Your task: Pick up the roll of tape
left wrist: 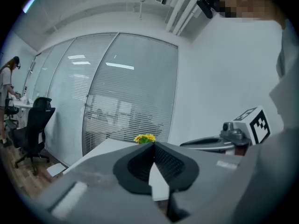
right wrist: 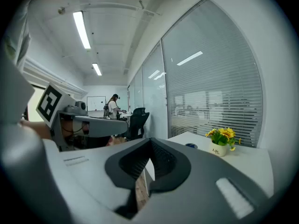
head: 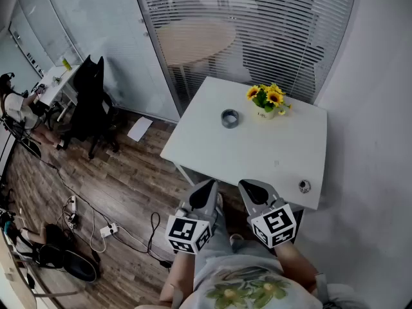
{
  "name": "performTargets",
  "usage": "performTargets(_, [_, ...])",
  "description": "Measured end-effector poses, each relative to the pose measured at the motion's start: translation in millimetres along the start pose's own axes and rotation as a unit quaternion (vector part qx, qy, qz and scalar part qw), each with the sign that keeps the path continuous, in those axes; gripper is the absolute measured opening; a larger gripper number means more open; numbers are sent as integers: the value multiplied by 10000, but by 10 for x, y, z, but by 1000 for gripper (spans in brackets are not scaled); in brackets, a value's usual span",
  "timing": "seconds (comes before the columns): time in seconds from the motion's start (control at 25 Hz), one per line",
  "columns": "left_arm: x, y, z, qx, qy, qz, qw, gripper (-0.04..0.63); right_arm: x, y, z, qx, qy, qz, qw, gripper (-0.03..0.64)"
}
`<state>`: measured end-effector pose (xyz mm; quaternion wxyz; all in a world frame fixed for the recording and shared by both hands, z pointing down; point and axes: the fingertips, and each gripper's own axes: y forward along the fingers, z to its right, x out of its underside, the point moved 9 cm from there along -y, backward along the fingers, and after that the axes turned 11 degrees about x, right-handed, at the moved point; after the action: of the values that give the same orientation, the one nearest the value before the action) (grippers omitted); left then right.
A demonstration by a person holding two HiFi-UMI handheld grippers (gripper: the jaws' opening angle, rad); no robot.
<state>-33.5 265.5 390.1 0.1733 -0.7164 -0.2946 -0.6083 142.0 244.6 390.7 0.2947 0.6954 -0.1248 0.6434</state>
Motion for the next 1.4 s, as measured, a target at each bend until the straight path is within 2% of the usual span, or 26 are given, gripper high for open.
performTargets(0.64, [-119,194,-167,-80,143,-132,9998,6,-151,217,168,202,-145,265,9993,3])
performTargets(0.8, [-100,352,-249,-73,142,-185,9997,6,-148,343,315,203,-173,240,9994,29])
performTargets(0.92, [-95,445,-321,-59,133,-194,9997,6,-154,428,397,181,-221,209,9994,98])
performTargets(1.4, [-158,907,-869,-1,-1,-355,9994,5,-278,1126,747,213,-567,-68,9981,206])
